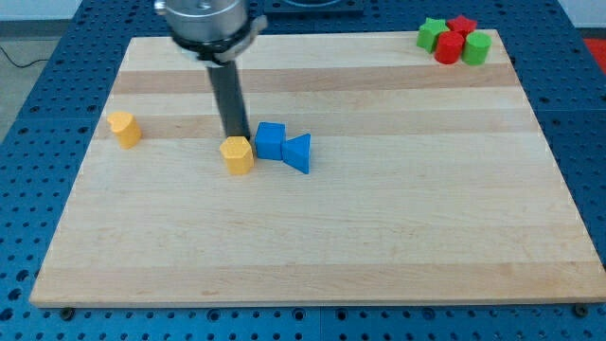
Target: Move the yellow hexagon into the yellow heart
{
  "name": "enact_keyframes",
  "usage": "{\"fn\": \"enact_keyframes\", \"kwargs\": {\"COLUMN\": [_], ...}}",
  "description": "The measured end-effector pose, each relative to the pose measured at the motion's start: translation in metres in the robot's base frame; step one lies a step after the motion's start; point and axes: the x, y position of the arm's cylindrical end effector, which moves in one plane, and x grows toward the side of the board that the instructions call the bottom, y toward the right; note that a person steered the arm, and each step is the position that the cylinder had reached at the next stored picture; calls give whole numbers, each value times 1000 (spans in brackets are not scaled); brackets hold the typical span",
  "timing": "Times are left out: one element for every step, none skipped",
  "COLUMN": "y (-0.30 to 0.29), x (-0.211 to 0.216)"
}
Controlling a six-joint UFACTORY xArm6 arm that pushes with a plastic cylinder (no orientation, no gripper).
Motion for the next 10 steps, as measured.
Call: {"fn": "enact_keyframes", "kwargs": {"y": [28, 24, -26, -86, -101, -82, -95, -142, -162, -156], "x": [5, 27, 35, 35, 36, 52, 75, 76, 71, 76]}}
